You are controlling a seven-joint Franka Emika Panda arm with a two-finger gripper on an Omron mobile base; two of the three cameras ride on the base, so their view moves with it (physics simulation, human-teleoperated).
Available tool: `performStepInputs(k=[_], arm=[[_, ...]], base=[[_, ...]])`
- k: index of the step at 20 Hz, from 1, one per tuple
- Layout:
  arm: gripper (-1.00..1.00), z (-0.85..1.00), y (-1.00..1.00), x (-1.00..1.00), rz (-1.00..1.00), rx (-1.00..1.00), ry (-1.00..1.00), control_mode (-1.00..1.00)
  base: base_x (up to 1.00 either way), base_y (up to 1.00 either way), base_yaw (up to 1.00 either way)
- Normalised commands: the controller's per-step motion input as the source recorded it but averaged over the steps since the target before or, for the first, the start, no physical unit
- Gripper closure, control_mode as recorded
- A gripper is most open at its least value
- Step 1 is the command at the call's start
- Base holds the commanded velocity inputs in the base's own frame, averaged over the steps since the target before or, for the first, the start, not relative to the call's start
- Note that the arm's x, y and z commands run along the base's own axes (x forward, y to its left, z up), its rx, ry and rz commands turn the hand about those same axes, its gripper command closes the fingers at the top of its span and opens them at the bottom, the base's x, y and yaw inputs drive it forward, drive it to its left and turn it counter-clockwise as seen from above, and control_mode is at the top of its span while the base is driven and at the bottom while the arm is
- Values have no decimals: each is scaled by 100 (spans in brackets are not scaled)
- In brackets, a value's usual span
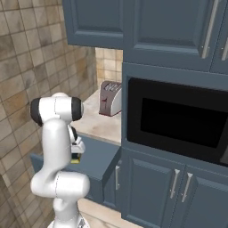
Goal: Restock the sink supplies by placing the sponge and soap dispenser on the counter and next to the sink. Make sure the soap dispenser is upright.
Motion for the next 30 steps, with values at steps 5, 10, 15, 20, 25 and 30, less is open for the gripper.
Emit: performStepInputs(k=[5,10,15,20,25,30], arm=[[-100,2,-12,0,0,0,3,-100],[-100,-7,-4,5,0,0,9,-100],[-100,-32,0,26,0,-1,14,-100],[-100,-54,0,8,0,-3,14,-100],[100,-44,0,-9,0,-1,6,-100],[100,-7,0,-26,0,0,0,-100]], base=[[0,0,0],[0,0,0],[0,0,0],[0,0,0],[0,0,0],[0,0,0]])
